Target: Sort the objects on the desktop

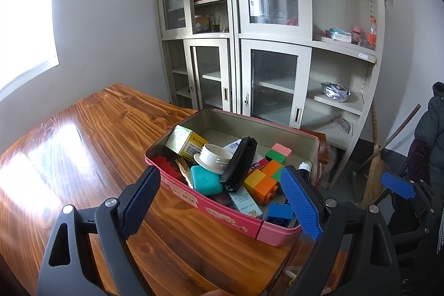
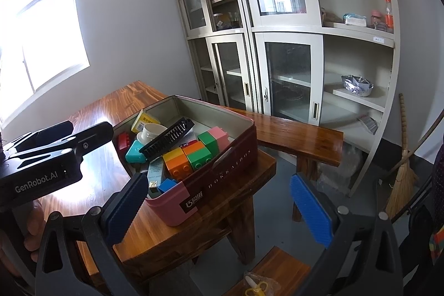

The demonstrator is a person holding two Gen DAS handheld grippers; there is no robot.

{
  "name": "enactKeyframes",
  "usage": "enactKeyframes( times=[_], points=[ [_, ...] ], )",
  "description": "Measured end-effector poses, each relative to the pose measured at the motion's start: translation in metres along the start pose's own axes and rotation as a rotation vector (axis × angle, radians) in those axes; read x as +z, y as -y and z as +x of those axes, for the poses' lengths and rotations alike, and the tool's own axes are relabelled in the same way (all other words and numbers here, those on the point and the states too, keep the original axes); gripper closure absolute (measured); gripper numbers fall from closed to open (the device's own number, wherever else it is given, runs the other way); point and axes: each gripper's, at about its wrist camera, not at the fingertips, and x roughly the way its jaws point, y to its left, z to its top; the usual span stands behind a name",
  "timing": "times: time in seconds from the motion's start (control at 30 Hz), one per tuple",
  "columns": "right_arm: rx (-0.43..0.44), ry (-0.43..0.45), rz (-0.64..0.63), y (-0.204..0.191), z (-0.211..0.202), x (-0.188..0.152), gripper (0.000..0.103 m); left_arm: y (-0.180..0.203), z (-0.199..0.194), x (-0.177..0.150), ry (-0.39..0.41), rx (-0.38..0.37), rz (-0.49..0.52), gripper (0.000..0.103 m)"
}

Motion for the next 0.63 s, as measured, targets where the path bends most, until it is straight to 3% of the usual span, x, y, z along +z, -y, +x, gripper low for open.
enactKeyframes(
  times=[0.63],
  points=[
    [0.0, -0.023, -0.017, -0.0063, 0.0054, -0.0026, 0.001, -0.0047, 0.008, -0.0052, -0.04, -0.002, 0.006, 0.012]
  ],
)
